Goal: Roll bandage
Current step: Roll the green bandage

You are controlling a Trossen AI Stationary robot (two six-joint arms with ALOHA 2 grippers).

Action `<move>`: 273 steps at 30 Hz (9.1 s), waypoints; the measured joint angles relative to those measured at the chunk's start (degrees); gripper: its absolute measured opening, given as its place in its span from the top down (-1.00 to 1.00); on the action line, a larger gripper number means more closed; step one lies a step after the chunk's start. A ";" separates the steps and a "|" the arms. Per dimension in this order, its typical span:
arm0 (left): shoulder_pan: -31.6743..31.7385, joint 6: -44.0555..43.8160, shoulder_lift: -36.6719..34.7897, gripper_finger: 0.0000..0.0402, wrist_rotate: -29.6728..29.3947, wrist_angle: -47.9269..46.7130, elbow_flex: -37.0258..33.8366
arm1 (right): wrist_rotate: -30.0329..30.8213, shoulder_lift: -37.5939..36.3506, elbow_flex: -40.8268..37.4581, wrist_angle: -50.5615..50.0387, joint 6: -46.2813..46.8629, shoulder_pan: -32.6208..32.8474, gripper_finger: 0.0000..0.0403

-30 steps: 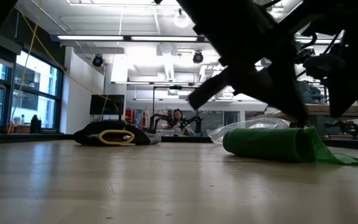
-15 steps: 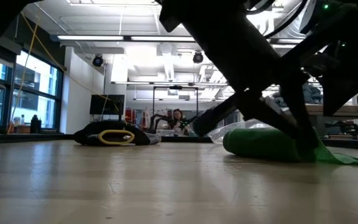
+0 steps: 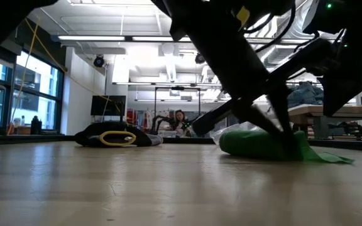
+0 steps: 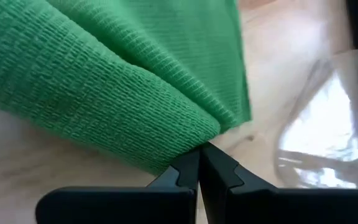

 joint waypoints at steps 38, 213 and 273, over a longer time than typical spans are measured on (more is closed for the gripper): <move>2.01 21.05 -3.30 1.00 4.60 -16.75 -0.07 | -18.97 28.87 0.00 32.13 7.99 16.41 1.00; 11.23 31.40 -7.74 1.00 22.06 20.28 -12.81 | -2.81 15.43 -2.23 21.18 25.55 21.81 1.00; 15.53 31.56 -10.75 1.00 23.57 23.50 -12.76 | -5.12 7.11 -2.23 7.13 27.83 22.99 1.00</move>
